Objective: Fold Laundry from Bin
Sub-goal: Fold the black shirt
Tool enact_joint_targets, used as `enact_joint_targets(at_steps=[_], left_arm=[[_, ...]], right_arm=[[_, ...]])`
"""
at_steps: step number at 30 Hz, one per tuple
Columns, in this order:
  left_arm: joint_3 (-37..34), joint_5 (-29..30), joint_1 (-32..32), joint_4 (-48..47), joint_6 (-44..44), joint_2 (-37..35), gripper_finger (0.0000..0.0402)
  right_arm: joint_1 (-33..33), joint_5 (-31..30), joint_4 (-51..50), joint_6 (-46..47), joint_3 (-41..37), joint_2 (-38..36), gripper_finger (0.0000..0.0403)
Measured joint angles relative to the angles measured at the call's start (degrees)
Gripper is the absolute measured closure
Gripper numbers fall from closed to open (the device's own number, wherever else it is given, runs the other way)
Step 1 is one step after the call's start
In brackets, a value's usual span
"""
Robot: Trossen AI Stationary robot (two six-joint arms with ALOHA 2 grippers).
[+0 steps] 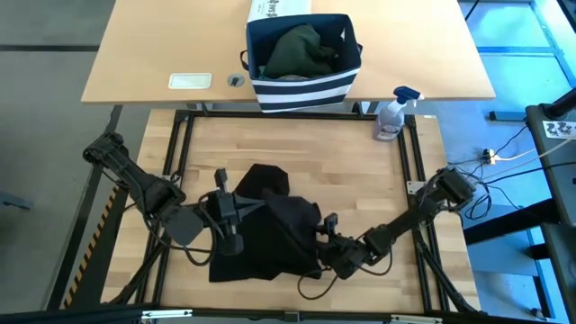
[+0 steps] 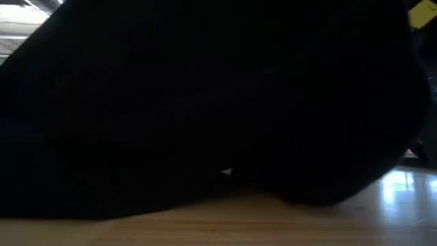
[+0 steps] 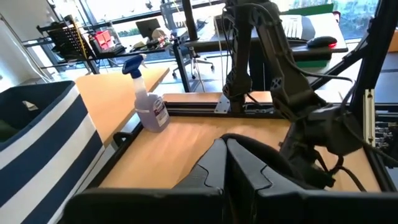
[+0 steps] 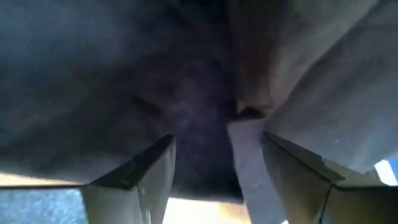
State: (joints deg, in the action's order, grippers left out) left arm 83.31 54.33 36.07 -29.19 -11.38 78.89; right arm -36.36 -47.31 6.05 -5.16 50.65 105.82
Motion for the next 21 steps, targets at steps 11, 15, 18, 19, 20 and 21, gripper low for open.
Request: enact_joint_targets(at_steps=[11,15,18,19,20,21], left_arm=[[0.0,-0.05,0.0,0.7,1.03,0.07,0.0401],[0.0,-0.13,0.36,0.65,1.03,0.07,0.0401],[0.0,-0.13,0.48,0.36,1.02,0.07,0.0401],[0.0,-0.17,0.58,-0.02,1.0,0.07,0.0401],[0.0,-0.19,0.75,-0.51,0.87,0.07,0.0401],[0.0,-0.25,0.88,-1.13,0.36,0.07,0.0401]], right_arm=[[3.68,-7.77,7.01,0.18,0.02,0.3,0.0236],[4.17,-9.24,6.71,-0.23,0.02,-0.08,0.0345],[3.53,-9.89,5.37,-1.06,0.02,-1.59,0.039],[2.99,-11.06,5.19,-1.11,0.02,-2.19,0.0388],[2.21,-12.76,4.86,-1.26,0.02,-2.87,0.0388],[1.35,-14.29,4.18,-1.69,0.02,-3.89,0.0392]])
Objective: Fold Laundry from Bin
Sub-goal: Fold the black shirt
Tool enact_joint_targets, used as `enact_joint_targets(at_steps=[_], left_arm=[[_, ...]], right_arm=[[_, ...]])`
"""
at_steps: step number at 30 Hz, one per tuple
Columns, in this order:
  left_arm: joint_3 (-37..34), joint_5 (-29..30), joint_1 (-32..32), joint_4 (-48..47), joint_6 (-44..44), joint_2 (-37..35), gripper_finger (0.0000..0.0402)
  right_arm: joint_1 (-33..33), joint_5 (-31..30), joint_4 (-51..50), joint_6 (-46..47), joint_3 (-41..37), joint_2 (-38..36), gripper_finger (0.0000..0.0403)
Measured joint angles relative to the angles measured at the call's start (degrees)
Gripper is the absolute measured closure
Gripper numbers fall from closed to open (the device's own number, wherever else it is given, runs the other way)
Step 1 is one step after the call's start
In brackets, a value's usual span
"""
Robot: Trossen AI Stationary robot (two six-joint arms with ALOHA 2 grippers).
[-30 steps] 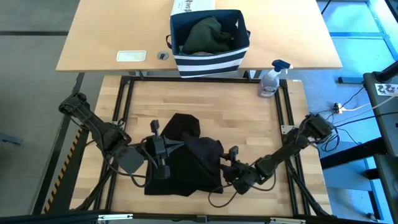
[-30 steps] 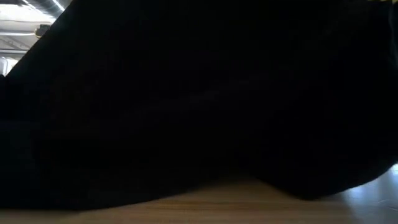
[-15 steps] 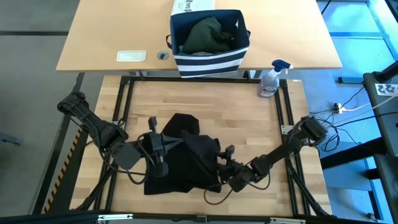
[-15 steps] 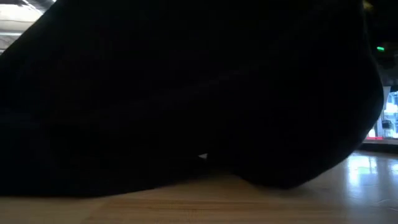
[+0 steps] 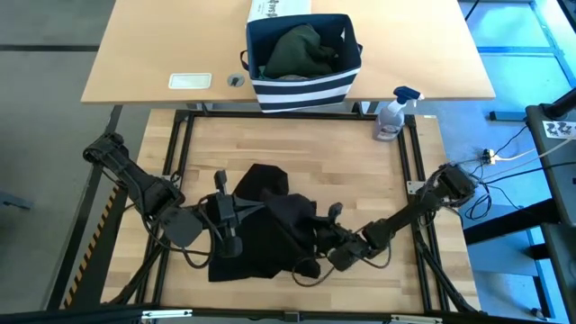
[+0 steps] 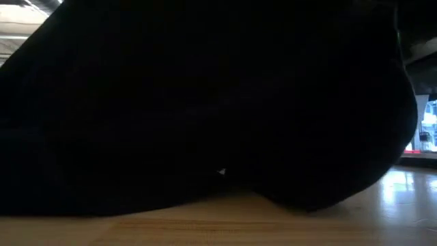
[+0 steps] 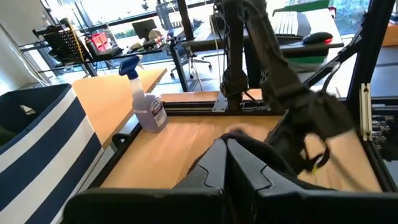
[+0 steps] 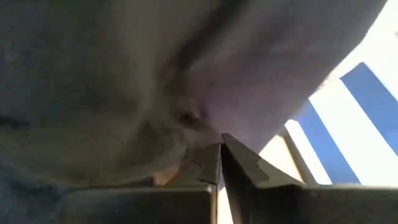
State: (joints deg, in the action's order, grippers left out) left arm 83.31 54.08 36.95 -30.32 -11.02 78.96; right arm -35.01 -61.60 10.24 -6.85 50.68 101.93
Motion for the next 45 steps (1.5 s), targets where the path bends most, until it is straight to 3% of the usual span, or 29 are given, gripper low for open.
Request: enact_joint_targets(at_steps=[4,11,20,30,36,45], left_arm=[[0.0,-0.58,0.0,-5.27,-4.41,0.0,0.0401],[0.0,-0.67,0.0,-14.88,-14.13,0.0,0.0401],[0.0,-3.23,-0.69,-16.9,-15.16,0.0,0.0397],[0.0,-5.64,-3.02,-18.01,-12.38,0.05,0.0279],[0.0,-7.69,-2.79,-8.47,-6.1,3.24,0.0221],[0.0,-7.68,-2.92,11.68,13.06,10.35,0.0214]], right_arm=[[-3.86,-5.69,-2.57,-1.21,0.0,-5.46,0.0398],[-9.59,-8.59,-4.06,-3.2,0.0,-16.93,0.0401],[-11.86,-11.33,-3.87,-14.1,5.49,-25.89,0.0402],[-11.36,-11.42,-4.39,-37.76,24.73,-26.47,0.0403],[-9.74,-11.38,-4.39,-43.53,32.44,-26.51,0.0403],[-6.42,-8.56,-11.27,-41.42,34.62,-26.47,0.0403]])
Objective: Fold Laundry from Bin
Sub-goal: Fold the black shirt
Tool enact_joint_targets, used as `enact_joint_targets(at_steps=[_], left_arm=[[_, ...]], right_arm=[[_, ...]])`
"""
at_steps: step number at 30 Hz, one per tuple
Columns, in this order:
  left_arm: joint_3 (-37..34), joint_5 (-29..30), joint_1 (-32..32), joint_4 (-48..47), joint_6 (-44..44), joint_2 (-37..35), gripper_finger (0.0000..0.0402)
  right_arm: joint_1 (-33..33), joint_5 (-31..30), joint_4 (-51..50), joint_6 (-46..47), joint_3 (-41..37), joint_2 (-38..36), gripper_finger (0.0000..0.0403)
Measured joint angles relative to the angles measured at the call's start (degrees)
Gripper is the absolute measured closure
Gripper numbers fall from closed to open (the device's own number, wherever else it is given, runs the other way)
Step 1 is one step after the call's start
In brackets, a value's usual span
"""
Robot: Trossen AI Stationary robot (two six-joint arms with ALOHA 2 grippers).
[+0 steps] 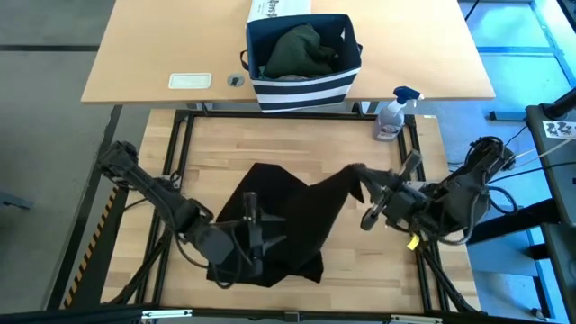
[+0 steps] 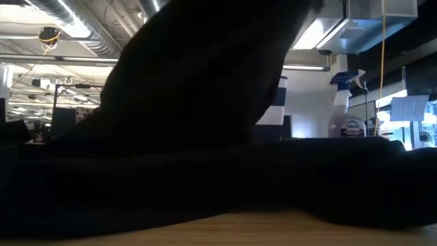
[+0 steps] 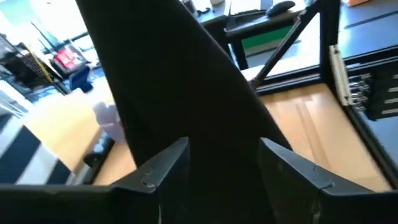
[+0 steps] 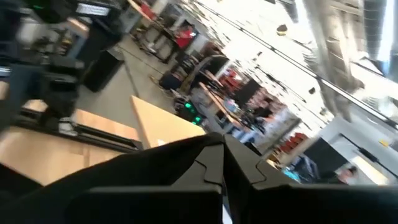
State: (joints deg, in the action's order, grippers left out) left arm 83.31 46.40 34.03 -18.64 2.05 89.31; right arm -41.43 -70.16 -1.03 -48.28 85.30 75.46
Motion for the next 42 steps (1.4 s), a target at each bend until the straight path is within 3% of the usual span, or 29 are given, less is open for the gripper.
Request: enact_joint_targets(at_steps=[4,8,16,23,42], left_arm=[[0.0,0.87,-2.56,1.77,2.64,-0.36,0.0215],[0.13,-2.45,-6.05,2.23,6.06,-1.64,0.0215],[7.6,-17.29,-11.84,2.1,15.21,-1.69,0.0215],[12.33,-30.29,-15.63,1.94,17.92,-1.55,0.0215],[12.31,-45.4,-23.02,-3.39,17.76,0.42,0.0215]], right_arm=[[-0.07,5.44,-4.78,6.12,0.0,0.0,0.0403],[-0.07,9.21,-9.64,12.71,-0.02,0.02,0.0403],[-0.04,16.89,-17.35,21.0,-0.02,0.07,0.0403],[1.3,22.34,-18.56,22.63,-0.02,0.3,0.0403],[12.02,42.12,-14.77,23.97,-0.02,4.59,0.0403]])
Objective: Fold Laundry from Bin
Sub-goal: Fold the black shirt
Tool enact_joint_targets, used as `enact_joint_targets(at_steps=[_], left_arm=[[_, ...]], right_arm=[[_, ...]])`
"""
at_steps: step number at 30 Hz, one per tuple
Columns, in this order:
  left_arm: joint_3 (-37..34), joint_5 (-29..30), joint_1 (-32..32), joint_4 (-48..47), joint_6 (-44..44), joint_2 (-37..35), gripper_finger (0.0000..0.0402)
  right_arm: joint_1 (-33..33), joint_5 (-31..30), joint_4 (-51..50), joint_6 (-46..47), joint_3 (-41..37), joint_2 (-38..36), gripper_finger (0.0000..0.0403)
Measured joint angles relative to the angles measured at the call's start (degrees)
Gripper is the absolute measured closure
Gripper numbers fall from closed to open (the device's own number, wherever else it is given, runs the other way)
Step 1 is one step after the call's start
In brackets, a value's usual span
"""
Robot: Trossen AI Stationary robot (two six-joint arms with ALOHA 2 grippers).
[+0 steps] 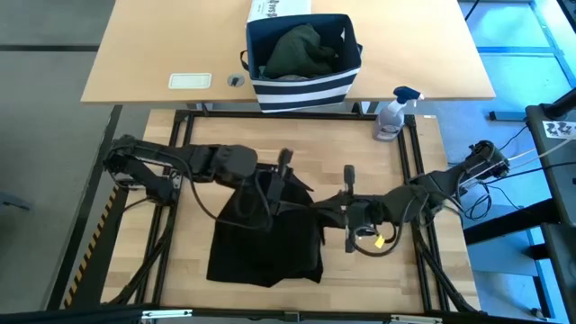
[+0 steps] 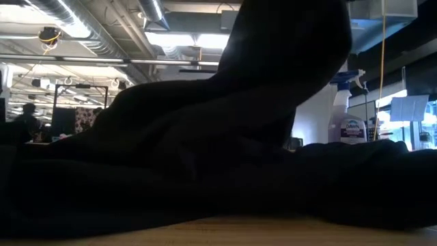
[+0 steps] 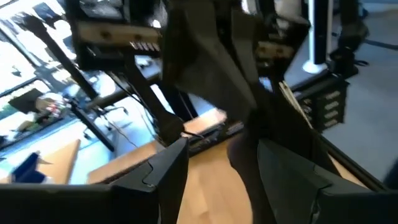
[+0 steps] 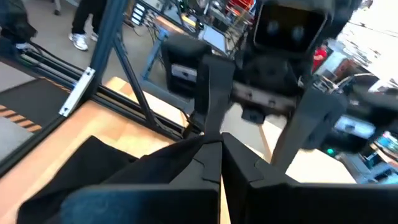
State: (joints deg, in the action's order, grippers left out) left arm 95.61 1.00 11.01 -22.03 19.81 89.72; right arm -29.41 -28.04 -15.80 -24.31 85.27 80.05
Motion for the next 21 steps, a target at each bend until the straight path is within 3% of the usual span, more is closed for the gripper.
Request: enact_joint_targets(at_steps=[9,14,18,21], left_arm=[[-0.01,-10.87,-2.49,-0.14,-0.15,0.26,0.0215],[-0.02,-19.72,-2.96,0.36,0.16,0.45,0.0215],[-0.03,-23.09,-2.91,2.75,0.42,0.73,0.0215],[-0.02,-22.36,-2.87,3.48,1.81,0.69,0.0219]], right_arm=[[-0.04,1.1,5.77,-4.72,0.0,0.0,0.0403],[1.24,0.88,6.52,-6.34,0.0,0.0,0.0403],[3.04,2.73,6.52,-6.14,0.0,0.01,0.0403],[4.05,3.51,6.78,-6.11,0.0,0.01,0.0403]])
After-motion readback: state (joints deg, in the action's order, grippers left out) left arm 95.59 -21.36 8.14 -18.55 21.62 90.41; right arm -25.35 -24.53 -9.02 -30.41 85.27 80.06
